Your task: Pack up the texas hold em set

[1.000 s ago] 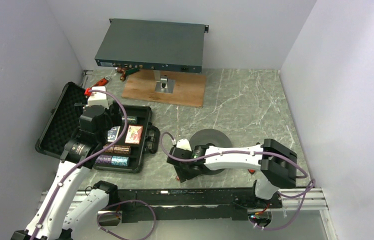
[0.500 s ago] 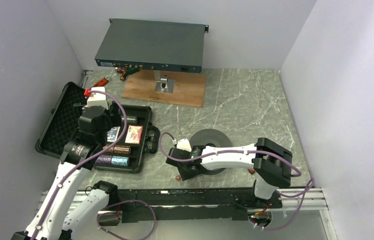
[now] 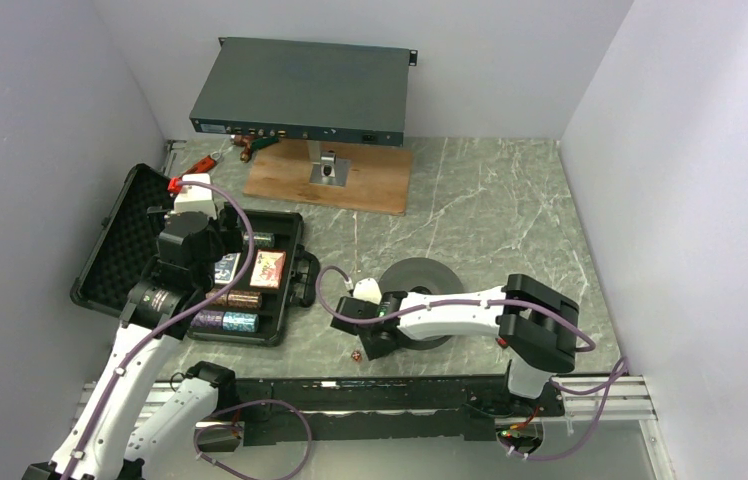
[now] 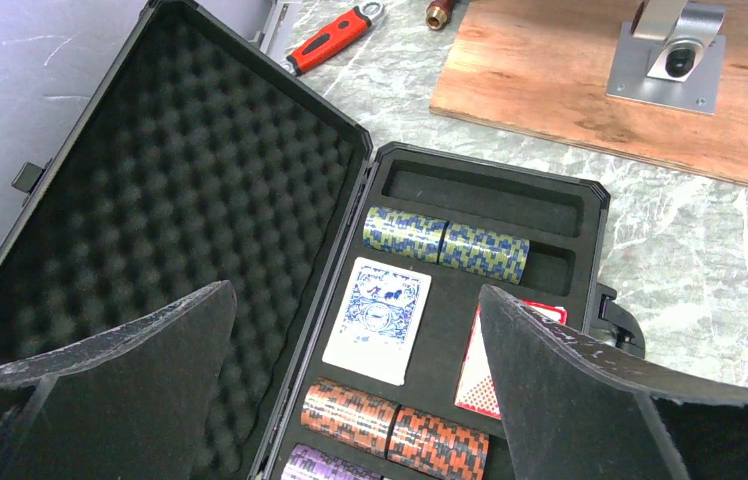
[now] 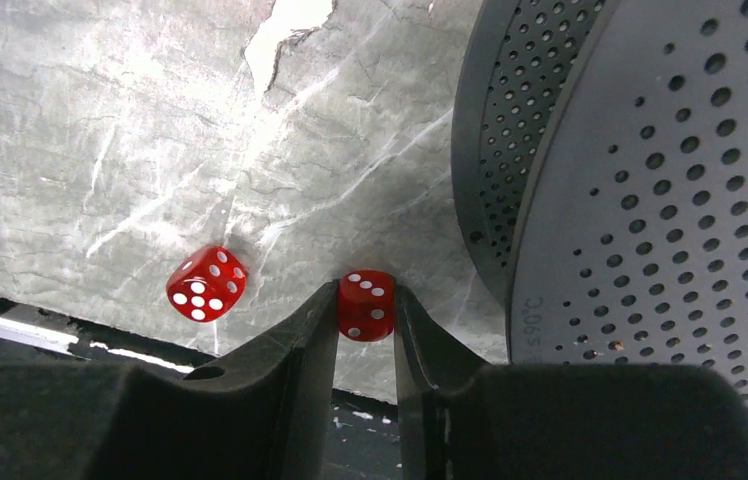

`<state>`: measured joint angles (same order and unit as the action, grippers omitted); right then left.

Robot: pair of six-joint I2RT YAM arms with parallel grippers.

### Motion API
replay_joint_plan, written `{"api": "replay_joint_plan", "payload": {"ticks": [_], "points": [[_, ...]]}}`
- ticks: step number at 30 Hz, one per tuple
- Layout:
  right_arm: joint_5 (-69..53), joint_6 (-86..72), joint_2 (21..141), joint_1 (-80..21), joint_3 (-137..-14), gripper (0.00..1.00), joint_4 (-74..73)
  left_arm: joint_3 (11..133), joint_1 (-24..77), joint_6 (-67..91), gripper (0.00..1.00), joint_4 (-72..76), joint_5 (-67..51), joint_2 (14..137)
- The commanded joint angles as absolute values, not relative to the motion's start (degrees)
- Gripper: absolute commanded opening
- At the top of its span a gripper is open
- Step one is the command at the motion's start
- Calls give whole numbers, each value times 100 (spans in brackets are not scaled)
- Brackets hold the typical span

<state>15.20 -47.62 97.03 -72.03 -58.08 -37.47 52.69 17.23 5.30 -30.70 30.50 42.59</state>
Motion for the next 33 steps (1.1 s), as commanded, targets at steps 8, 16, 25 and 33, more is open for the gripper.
{"api": "replay_joint_plan", "payload": {"ticks": [8,16,25,33], "points": [[1904,-4735,9614,-7181,-6102,3,-4068,5273,1740,471,98,-2899,3133,4243],[2100,-4336,9394,-7181,-6565,0,-4375,5248,1740,483,97,-2866,3195,4102],[2500,-3739,9259,-7167,-7293,0,-4567,5208,1740,466,97,-2833,3211,3858],[2343,-3048,9419,-7121,-7988,0,-4212,5220,1740,499,96,-2843,3139,3799]]}}
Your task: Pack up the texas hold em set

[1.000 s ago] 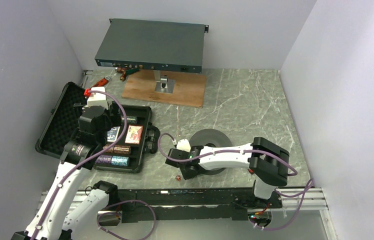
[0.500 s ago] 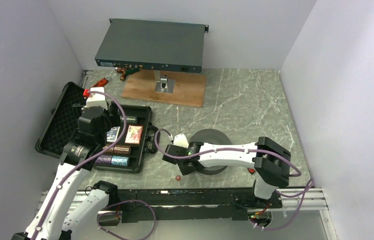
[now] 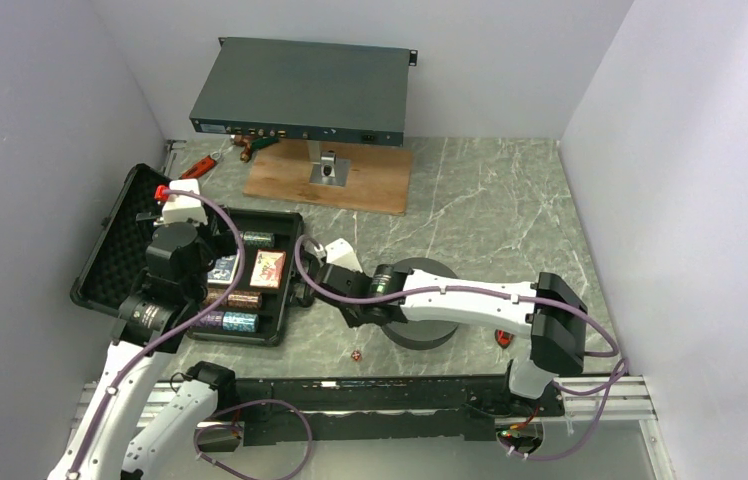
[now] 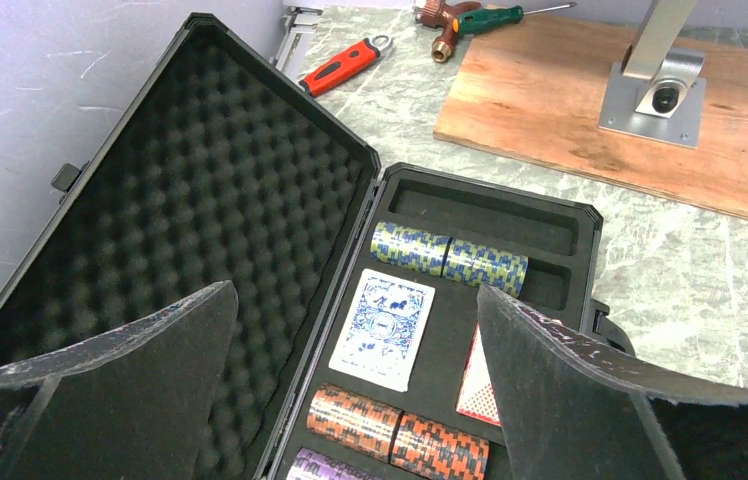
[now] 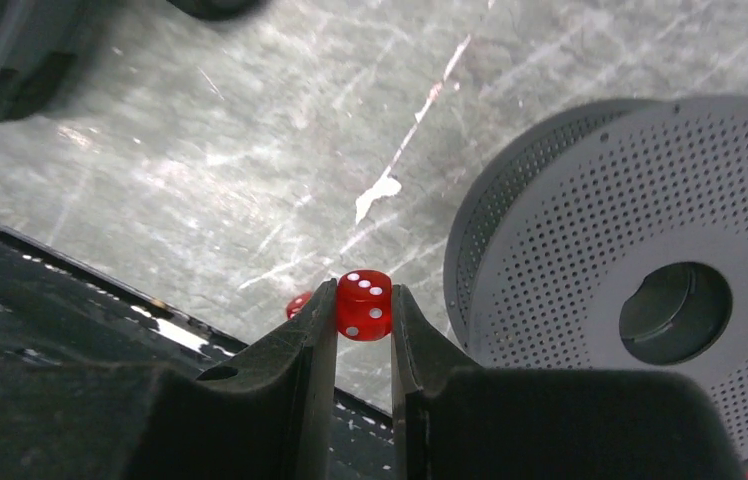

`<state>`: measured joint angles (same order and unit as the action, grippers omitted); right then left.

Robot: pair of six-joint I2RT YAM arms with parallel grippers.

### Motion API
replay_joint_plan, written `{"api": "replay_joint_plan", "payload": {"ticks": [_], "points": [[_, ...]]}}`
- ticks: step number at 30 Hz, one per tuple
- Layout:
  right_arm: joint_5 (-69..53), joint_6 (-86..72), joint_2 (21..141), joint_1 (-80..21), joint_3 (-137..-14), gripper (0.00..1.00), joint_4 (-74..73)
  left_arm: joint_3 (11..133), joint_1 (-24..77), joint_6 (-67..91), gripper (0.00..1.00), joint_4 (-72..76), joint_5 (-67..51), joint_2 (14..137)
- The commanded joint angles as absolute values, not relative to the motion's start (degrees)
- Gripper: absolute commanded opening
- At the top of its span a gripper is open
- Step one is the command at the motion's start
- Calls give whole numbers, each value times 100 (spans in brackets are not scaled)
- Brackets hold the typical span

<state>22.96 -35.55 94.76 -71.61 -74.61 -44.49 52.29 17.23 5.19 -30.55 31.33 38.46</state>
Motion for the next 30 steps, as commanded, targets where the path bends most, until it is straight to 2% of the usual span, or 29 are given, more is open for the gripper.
{"api": "replay_joint_plan", "payload": {"ticks": [1,10,22,30], "points": [[2324,-2973,9478,-7119,-8126,0,-4188,5214,1740,501,96,-2845,3138,3798],[2146,-2482,10198,-6961,-9476,0,-3959,5239,1740,562,97,-2894,3256,3613],[1480,-2188,11735,-6732,-11531,0,-4008,5064,1667,618,100,-2721,3818,2879],[898,-2155,12526,-6732,-12239,0,-4107,4961,1552,595,100,-2596,3760,2505]]}}
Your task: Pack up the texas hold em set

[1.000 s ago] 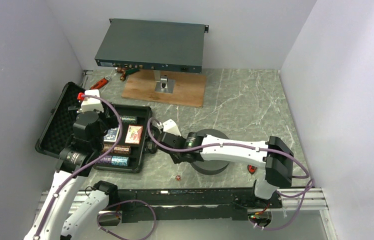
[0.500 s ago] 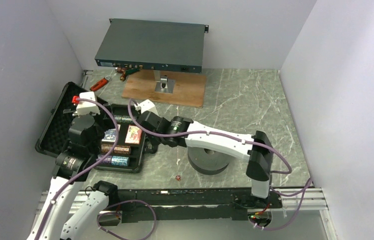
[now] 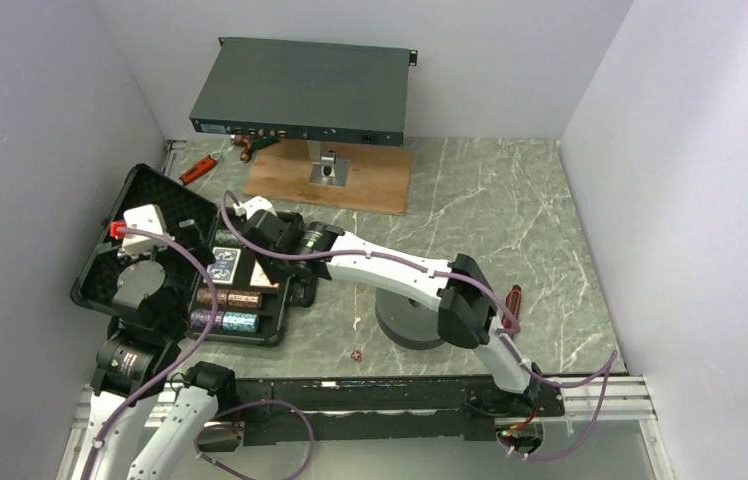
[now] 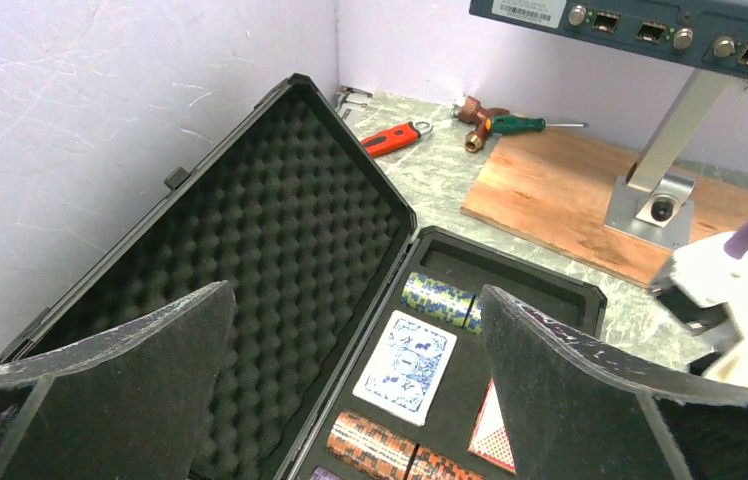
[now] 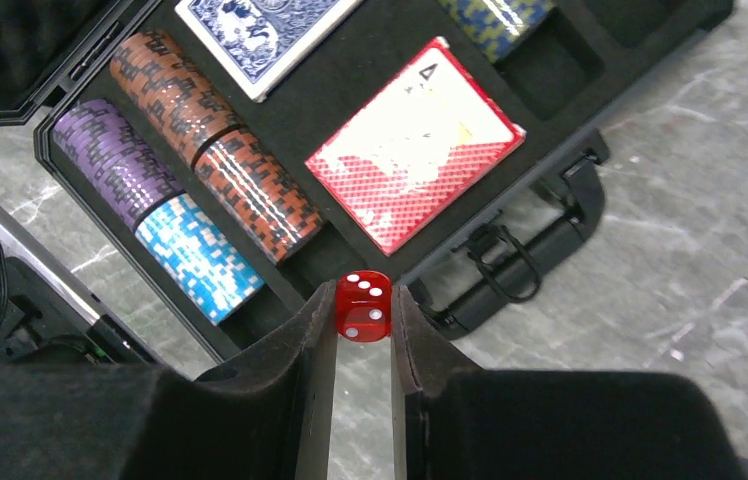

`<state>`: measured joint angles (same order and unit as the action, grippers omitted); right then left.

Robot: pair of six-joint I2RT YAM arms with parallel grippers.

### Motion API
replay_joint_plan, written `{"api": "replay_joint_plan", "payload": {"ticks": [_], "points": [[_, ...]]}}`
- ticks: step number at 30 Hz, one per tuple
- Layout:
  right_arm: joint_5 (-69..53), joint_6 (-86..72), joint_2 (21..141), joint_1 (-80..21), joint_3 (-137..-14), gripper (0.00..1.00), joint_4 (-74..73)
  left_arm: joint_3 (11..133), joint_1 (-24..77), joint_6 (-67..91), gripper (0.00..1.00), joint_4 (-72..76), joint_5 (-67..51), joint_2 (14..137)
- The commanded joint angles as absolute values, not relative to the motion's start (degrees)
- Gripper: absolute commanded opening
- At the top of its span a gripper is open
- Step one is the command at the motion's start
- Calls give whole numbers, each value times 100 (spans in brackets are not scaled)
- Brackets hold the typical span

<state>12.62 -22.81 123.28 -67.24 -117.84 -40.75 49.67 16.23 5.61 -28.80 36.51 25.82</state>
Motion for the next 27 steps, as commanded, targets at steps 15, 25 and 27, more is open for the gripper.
{"api": "replay_joint_plan", "payload": {"ticks": [15,25,27], "points": [[552,-2219,13334,-6723,-12552,0,-4028,4931,1364,640,100,-2541,3559,2360],[527,-2240,13509,-6724,-12548,0,-4025,4913,1275,615,99,-2505,3387,2395],[524,-2240,13501,-6718,-12522,2,-4025,4913,1268,615,98,-2504,3368,2410]]}}
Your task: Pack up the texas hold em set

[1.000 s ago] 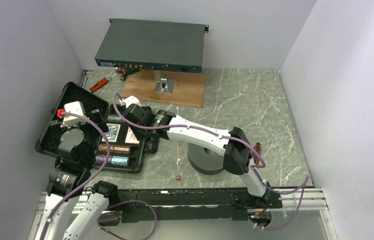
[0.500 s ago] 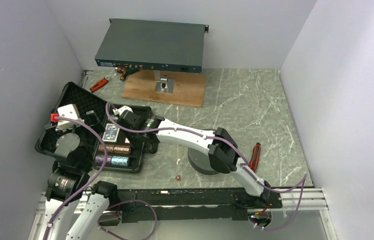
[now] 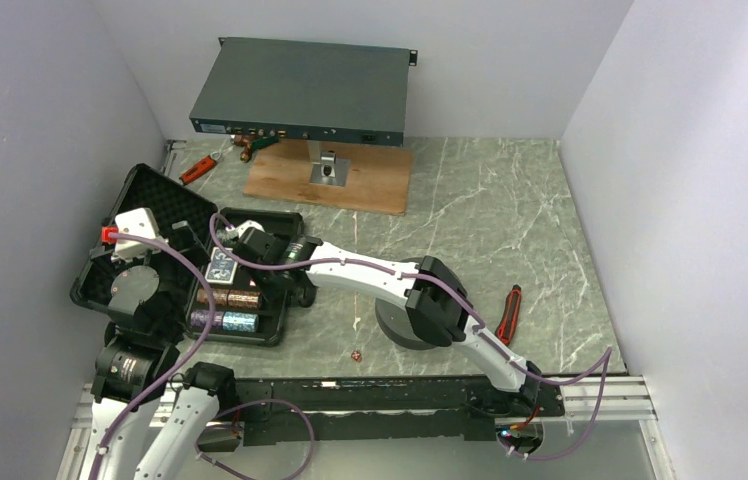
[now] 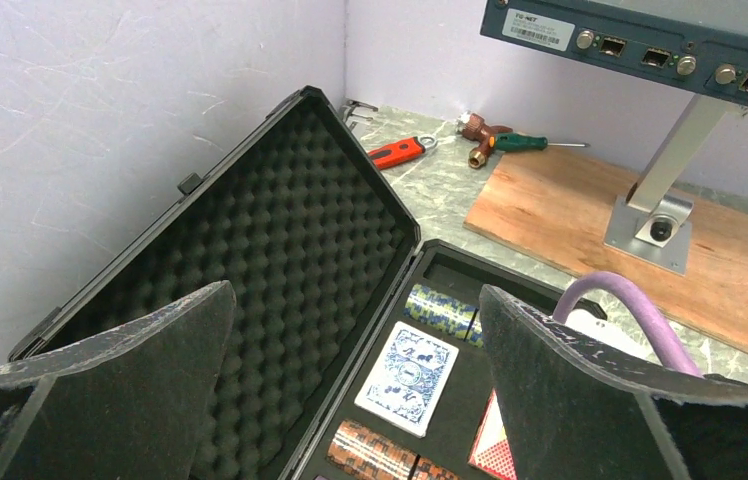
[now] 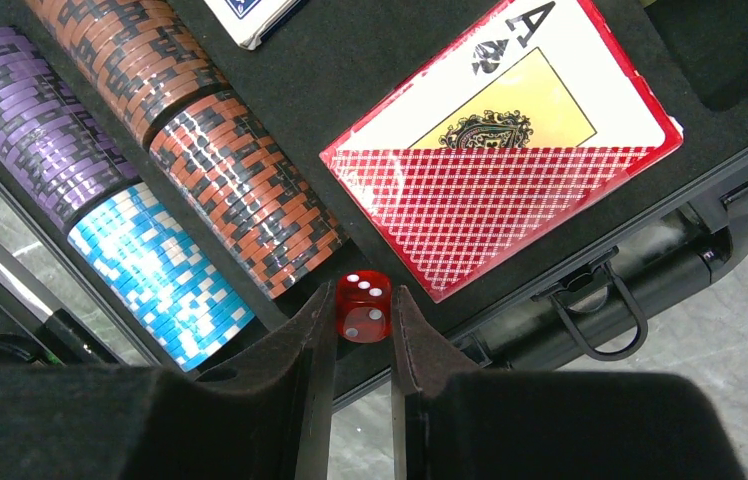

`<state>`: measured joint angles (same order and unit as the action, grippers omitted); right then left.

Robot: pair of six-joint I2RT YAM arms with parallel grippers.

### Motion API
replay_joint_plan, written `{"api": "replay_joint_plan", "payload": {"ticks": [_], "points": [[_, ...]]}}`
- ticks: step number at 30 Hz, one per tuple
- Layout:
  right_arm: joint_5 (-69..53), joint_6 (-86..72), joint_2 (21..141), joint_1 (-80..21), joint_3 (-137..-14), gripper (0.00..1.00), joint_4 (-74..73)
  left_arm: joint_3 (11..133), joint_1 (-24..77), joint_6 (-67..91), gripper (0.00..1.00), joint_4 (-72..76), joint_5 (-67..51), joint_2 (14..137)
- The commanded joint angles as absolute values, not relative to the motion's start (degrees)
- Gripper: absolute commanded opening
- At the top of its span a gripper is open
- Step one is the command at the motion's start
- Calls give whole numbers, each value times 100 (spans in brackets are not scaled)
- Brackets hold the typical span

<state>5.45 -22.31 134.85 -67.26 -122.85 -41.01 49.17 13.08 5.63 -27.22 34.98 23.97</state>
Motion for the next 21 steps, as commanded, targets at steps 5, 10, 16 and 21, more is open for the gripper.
{"api": "replay_joint_plan", "payload": {"ticks": [5,10,16,21], "points": [[510,-2290,13478,-6721,-12471,11,-4017,4913,1242,615,98,-2497,3318,2414],[480,-2320,13456,-6719,-12470,24,-4012,4913,1222,623,98,-2495,3278,2417],[388,-2338,13438,-6722,-12497,44,-3991,4904,1213,613,98,-2488,3284,2417],[355,-2314,13406,-6724,-12512,53,-3999,4896,1213,615,98,-2480,3243,2425]]}}
